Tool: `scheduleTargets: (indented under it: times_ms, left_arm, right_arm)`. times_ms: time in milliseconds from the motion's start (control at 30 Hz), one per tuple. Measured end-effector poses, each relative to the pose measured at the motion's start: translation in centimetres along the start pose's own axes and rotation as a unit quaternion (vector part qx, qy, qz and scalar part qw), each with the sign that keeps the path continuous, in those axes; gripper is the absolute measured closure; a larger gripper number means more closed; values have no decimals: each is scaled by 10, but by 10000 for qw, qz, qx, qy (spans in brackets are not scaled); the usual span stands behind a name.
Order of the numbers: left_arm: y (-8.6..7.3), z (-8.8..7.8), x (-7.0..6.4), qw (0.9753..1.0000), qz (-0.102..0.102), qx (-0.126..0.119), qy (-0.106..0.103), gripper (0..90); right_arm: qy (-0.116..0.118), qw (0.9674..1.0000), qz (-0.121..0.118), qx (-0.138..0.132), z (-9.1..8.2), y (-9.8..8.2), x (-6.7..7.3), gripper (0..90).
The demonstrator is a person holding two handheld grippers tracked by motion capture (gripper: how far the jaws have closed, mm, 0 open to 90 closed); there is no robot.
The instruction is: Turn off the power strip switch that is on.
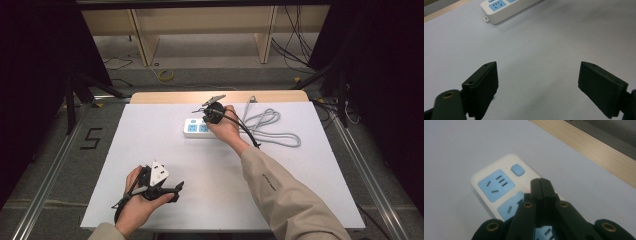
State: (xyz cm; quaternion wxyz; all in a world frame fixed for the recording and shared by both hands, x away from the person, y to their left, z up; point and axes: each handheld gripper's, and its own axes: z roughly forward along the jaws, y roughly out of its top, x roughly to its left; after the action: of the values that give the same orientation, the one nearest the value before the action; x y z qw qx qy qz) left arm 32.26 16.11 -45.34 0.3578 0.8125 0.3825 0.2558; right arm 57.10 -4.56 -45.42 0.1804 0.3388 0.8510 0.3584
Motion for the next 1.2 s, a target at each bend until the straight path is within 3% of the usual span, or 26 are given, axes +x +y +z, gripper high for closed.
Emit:
scheduleTargets:
  times_ms: [733,1200]
  left_arm:
    - [0,0,-1,10000,0,-9,-3,160]
    - [0,0,-1,10000,-16,-15,-12,160]
  right_arm:
    - [-67,9999,112,52,13,-1,-4,900]
    - [-70,9999,-2,108,17,2,-1,900]
